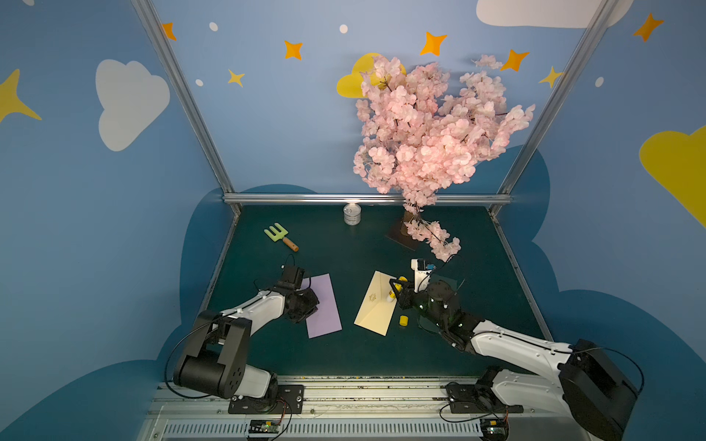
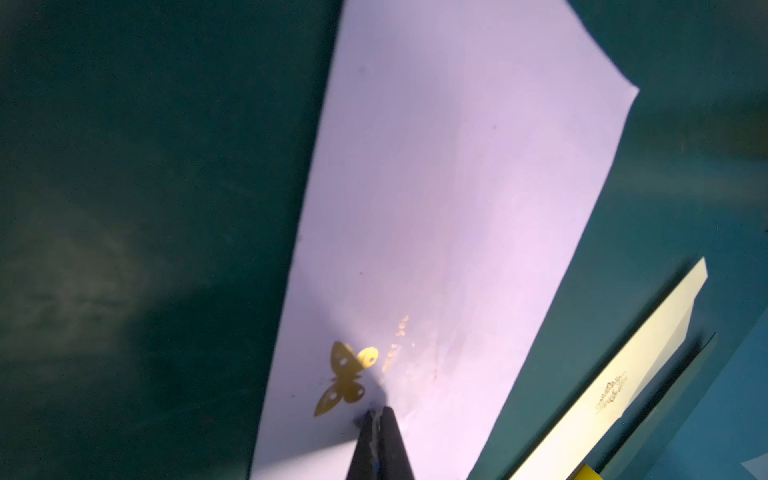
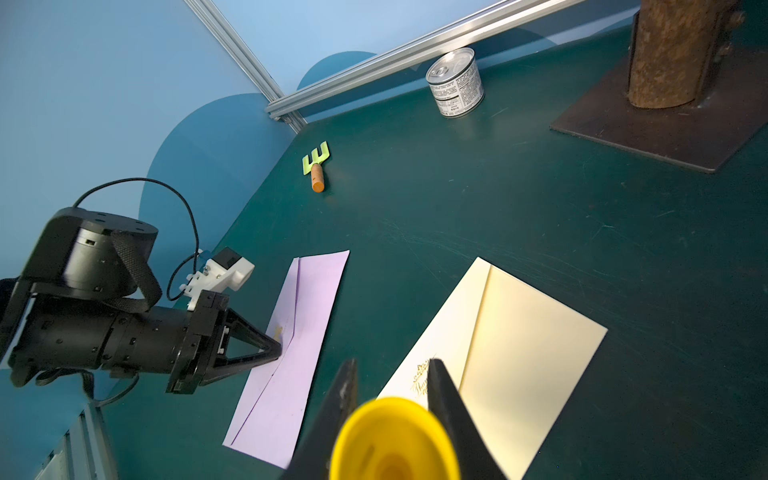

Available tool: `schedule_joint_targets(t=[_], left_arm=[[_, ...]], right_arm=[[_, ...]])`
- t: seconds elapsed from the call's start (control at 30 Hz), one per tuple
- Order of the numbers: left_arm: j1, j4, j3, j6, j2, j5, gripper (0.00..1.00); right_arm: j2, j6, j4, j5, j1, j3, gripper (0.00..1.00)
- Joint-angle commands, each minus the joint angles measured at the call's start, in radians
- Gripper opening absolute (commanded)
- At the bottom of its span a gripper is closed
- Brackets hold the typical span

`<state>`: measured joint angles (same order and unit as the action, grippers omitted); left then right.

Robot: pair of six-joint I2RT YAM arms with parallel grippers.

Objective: Seal the envelope with a glue stick
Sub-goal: Adjust the envelope at the center of the board.

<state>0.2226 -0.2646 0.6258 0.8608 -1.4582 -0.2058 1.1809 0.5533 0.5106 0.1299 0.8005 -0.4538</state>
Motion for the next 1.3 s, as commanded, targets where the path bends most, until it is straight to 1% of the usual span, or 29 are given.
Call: schedule_joint_targets(t=[0.0, 0.1, 0.27, 0.43, 0.57, 0.67, 0.97, 1.27], left_arm=[[0.013, -0.033, -0.033, -0.007, -0.047, 0.08, 0.02], [0.014, -0.051, -0.021, -0.01, -0.047, 0.106, 0.02], [0.013, -0.134, 0.047, -0.038, -0.077, 0.165, 0.02], [0.011, -0.206, 0.062, -0.048, -0.073, 0.204, 0.02], [0.007, -0.278, 0.073, -0.023, -0.063, 0.268, 0.02], [0.0, -0.288, 0.073, -0.002, -0.06, 0.293, 0.02], [-0.005, -0.187, 0.111, -0.014, -0.134, 0.196, 0.02], [-0.006, -0.128, 0.131, -0.004, -0.198, 0.161, 0.02]], right_arm=[[0.002, 0.002, 0.003, 0.0, -0.003, -0.005, 0.0], [0.009, 0.004, 0.01, -0.003, -0.003, -0.008, 0.0], [0.007, 0.007, 0.007, -0.005, -0.005, -0.008, 0.0], [-0.016, 0.0, -0.008, 0.011, -0.006, 0.001, 0.0], [-0.015, 0.004, -0.004, 0.008, -0.006, 0.006, 0.0], [-0.009, 0.009, 0.006, 0.002, -0.006, 0.005, 0.0], [-0.013, 0.005, -0.004, 0.005, -0.009, 0.004, 0.0], [-0.014, 0.002, -0.004, 0.005, -0.009, 0.005, 0.0]])
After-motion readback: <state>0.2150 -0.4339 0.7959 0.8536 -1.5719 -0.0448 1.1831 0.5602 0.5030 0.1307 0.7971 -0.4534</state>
